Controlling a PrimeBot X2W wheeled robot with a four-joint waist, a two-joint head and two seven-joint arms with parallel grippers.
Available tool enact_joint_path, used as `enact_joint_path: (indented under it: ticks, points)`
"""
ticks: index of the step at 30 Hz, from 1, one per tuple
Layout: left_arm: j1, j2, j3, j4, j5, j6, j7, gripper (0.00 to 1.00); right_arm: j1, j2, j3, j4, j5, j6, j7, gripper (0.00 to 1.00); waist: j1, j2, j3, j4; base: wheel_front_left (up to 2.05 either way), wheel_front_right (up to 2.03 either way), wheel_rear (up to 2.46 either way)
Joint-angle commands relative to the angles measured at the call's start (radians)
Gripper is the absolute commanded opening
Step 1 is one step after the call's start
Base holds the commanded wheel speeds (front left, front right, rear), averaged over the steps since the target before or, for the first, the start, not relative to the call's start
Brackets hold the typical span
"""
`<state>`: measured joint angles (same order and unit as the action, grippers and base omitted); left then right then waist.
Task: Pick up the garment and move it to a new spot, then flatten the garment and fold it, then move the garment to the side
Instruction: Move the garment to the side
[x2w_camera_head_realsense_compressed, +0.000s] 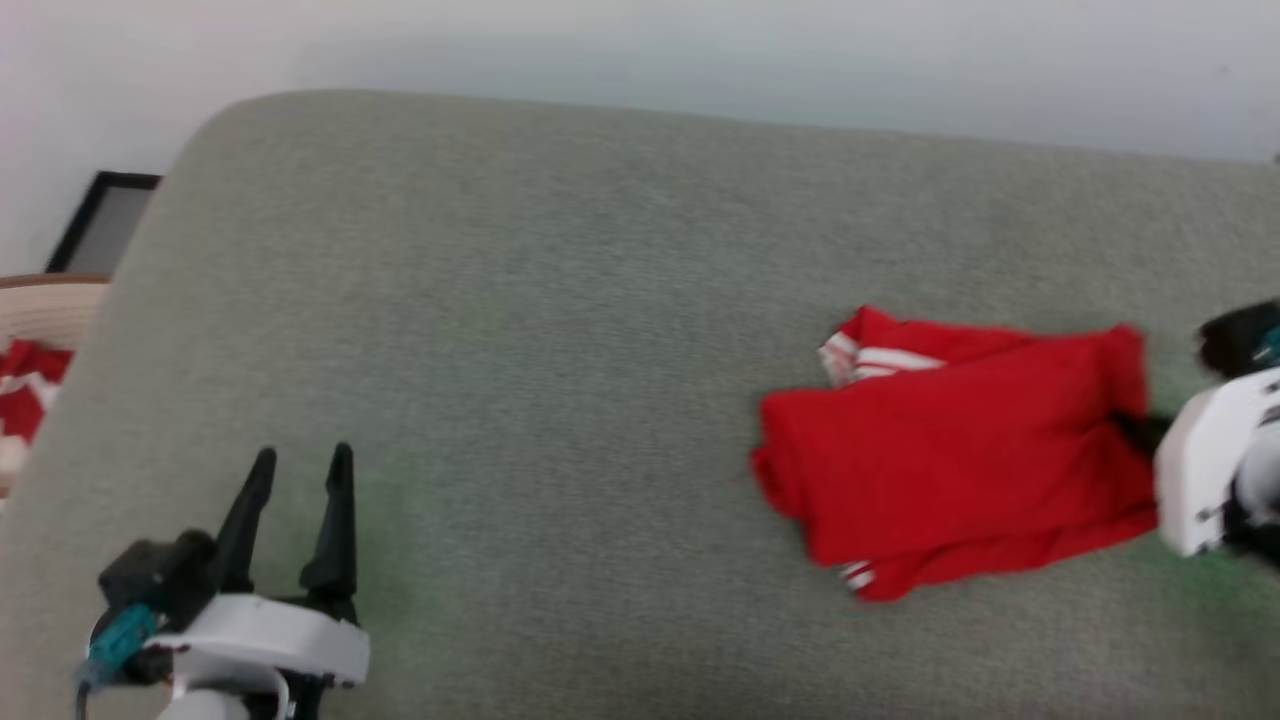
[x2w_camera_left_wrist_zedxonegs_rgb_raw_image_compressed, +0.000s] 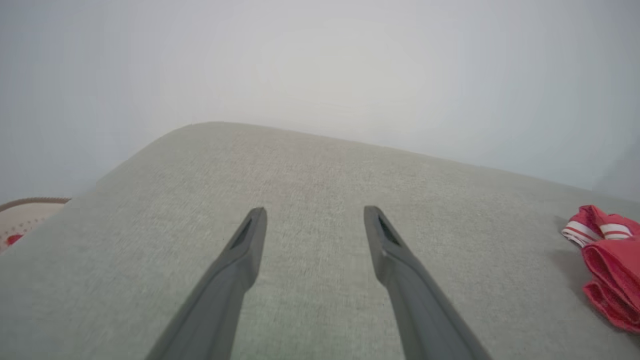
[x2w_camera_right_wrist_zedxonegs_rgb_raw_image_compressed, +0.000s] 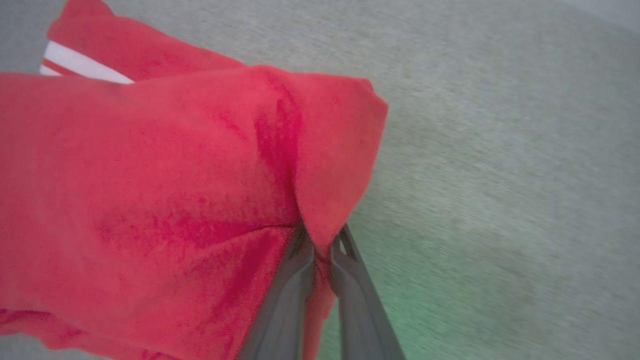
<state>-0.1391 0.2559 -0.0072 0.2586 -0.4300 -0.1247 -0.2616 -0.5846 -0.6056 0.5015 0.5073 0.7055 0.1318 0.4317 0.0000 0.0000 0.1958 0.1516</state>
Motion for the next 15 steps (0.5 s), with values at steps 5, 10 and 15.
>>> enact_joint_path:
  ticks: [5,10,15]
  points:
    - [-0.066,0.006,-0.039,-0.004,0.011,-0.006,-0.004,1.0,-0.047,-0.08,-0.049,-0.041,-0.049,-0.002,0.017,0.0,0.0,0.0,0.06,-0.089,0.0,0.0,0.0]
    - [-0.142,0.029,-0.099,0.015,-0.005,-0.006,-0.004,1.0,-0.077,-0.141,-0.087,-0.06,-0.083,-0.002,0.036,0.0,0.0,0.0,0.098,-0.15,0.0,0.0,0.0]
    - [-0.213,0.055,-0.16,0.023,-0.019,-0.006,-0.004,1.0,-0.114,-0.188,-0.111,-0.058,-0.116,-0.002,0.017,0.0,0.0,0.0,0.139,-0.211,0.0,0.0,0.0]
